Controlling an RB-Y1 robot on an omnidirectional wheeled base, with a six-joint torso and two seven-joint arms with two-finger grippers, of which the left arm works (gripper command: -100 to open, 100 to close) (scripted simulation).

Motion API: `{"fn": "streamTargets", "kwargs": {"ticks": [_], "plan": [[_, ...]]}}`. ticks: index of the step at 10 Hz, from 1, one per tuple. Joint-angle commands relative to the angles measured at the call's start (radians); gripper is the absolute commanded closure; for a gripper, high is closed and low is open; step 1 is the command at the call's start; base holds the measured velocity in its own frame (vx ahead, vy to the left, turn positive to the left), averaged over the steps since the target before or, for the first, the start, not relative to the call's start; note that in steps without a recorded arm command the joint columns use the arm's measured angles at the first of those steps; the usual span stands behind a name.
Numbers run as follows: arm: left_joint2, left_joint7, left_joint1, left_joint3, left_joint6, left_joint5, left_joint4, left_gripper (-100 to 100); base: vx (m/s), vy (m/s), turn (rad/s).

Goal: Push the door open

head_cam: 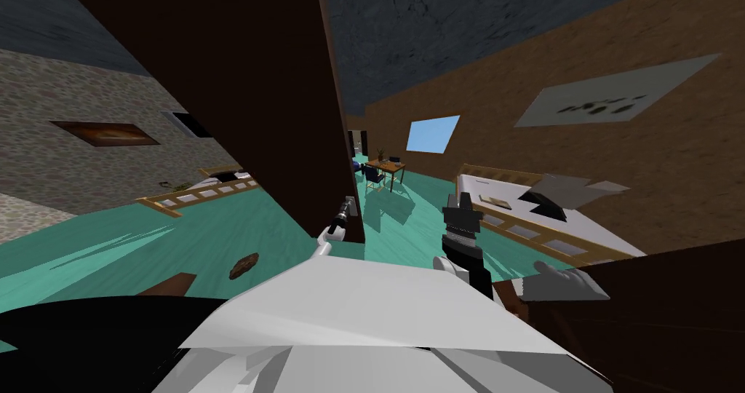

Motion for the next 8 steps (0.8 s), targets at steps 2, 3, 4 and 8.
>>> {"fn": "streamTargets", "kwargs": {"ticks": [2, 3, 4, 8], "plan": [[-0.001, -0.008, 0.003, 0.033, 0.004, 0.005, -0.011, 100, 0.202, -0.126, 0.078], [-0.002, -0.01, 0.002, 0.04, 0.004, 0.006, -0.01, 100, 0.181, -0.095, 0.049], [-0.002, -0.009, 0.006, 0.036, 0.006, 0.005, -0.007, 100, 0.089, -0.033, 0.029], [-0.002, -0.02, 0.005, 0.083, 0.005, 0.011, -0.005, 100, 0.181, -0.076, 0.057]]}}
